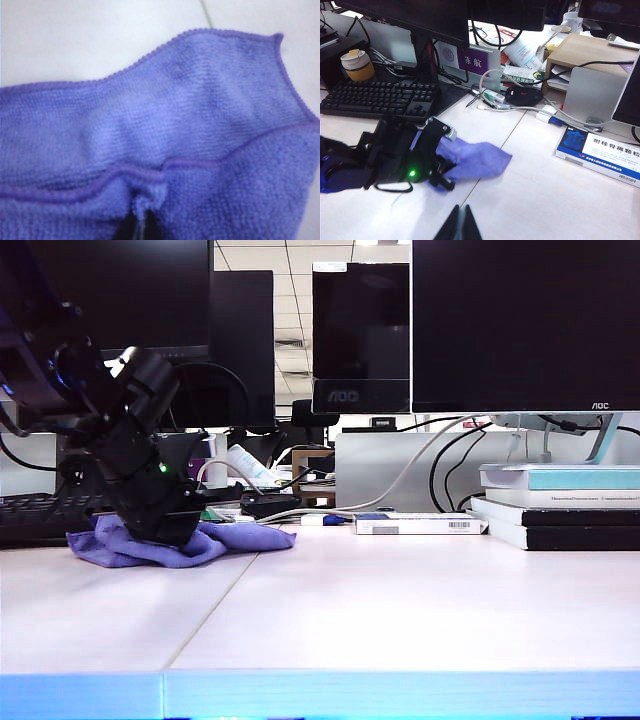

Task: Wipe the table from front to back using the rag.

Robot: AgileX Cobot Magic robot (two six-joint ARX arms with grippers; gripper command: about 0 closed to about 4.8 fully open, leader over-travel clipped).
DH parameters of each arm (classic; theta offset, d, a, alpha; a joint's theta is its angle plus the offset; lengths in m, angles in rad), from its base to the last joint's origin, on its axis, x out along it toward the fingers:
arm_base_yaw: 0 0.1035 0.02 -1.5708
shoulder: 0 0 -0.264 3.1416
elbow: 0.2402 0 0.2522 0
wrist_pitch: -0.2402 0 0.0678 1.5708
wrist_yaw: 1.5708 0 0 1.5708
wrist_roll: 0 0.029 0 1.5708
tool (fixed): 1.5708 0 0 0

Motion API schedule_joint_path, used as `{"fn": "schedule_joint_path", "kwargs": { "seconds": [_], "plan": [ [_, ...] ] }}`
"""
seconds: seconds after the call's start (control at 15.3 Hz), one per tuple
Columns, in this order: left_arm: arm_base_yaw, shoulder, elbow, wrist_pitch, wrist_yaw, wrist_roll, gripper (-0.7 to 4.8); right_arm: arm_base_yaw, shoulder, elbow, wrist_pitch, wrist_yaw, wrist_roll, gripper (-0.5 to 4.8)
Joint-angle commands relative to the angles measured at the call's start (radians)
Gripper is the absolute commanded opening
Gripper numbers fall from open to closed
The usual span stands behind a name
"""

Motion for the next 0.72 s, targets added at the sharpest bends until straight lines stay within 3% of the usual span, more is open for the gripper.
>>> {"fn": "schedule_joint_path", "kwargs": {
  "seconds": [0.07, 0.72],
  "plan": [
    [-0.041, -0.056, -0.092, -0.066, 0.014, 0.000, -0.06, 0.001, -0.003, 0.005, 0.010, 0.001, -0.002, -0.01],
    [-0.060, -0.325, -0.415, -0.093, 0.017, -0.027, -0.06, 0.000, -0.003, 0.005, 0.010, 0.001, -0.002, -0.01]
  ]
}}
